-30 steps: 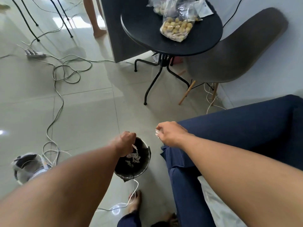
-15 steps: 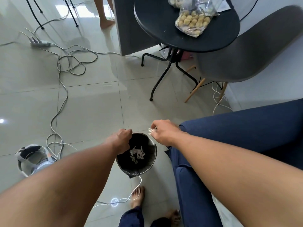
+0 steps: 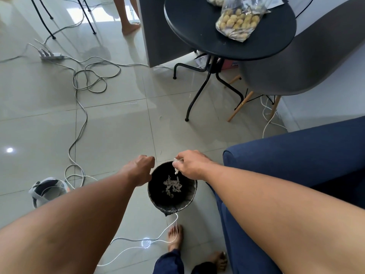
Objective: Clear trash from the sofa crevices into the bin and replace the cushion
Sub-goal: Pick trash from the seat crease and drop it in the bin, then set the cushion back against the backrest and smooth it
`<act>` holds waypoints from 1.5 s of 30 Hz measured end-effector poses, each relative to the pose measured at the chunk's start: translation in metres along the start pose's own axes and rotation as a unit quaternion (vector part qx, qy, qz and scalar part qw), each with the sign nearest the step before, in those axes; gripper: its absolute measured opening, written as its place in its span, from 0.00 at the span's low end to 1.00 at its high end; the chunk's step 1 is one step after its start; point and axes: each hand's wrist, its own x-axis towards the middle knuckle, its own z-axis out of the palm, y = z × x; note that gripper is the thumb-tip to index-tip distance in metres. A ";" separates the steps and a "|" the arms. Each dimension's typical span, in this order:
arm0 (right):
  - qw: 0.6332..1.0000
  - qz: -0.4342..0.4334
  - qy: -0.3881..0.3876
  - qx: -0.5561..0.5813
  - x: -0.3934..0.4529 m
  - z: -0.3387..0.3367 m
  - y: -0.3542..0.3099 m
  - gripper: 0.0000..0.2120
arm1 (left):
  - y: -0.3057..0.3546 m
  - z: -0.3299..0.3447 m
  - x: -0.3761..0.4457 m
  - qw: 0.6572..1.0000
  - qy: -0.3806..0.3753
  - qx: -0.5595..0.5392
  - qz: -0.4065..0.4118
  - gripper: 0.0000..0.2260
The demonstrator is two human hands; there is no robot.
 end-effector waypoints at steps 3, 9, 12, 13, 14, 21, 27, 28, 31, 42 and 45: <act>1.000 -0.001 -0.008 0.026 0.001 -0.001 0.006 0.18 | 0.002 -0.004 0.006 1.000 0.000 0.007 0.009 0.18; 0.997 -0.004 -0.056 0.061 -0.001 0.003 0.015 0.19 | 0.014 -0.012 0.019 0.999 0.007 0.013 0.037 0.18; 0.997 -0.009 -0.057 0.059 -0.004 0.005 0.017 0.19 | 0.021 -0.012 0.023 0.999 0.004 0.020 0.041 0.18; 0.997 -0.007 -0.055 0.058 -0.004 0.005 0.018 0.19 | 0.023 -0.011 0.024 0.999 0.005 0.021 0.042 0.17; 0.997 -0.003 -0.053 0.056 -0.006 0.005 0.021 0.19 | 0.026 -0.011 0.024 0.999 0.003 0.023 0.044 0.17; 0.998 0.034 -0.027 0.053 -0.034 -0.012 0.051 0.19 | 0.058 -0.018 0.021 0.996 -0.017 0.023 0.082 0.18; 0.988 0.105 0.013 0.109 -0.073 -0.015 0.116 0.19 | 0.122 -0.032 0.036 0.984 -0.036 0.085 0.150 0.20; 0.987 0.113 0.022 0.114 -0.081 -0.016 0.128 0.17 | 0.133 -0.034 0.039 0.982 -0.036 0.093 0.159 0.20; 0.977 0.148 0.053 0.141 -0.111 -0.018 0.170 0.14 | 0.180 -0.037 0.046 0.970 -0.032 0.126 0.204 0.17; 0.910 0.281 0.156 0.261 -0.245 0.014 0.314 0.14 | 0.389 0.009 0.033 0.895 -0.050 0.251 0.366 0.14; 0.888 0.321 0.174 0.280 -0.283 0.030 0.347 0.18 | 0.449 0.027 0.019 0.865 -0.057 0.274 0.417 0.13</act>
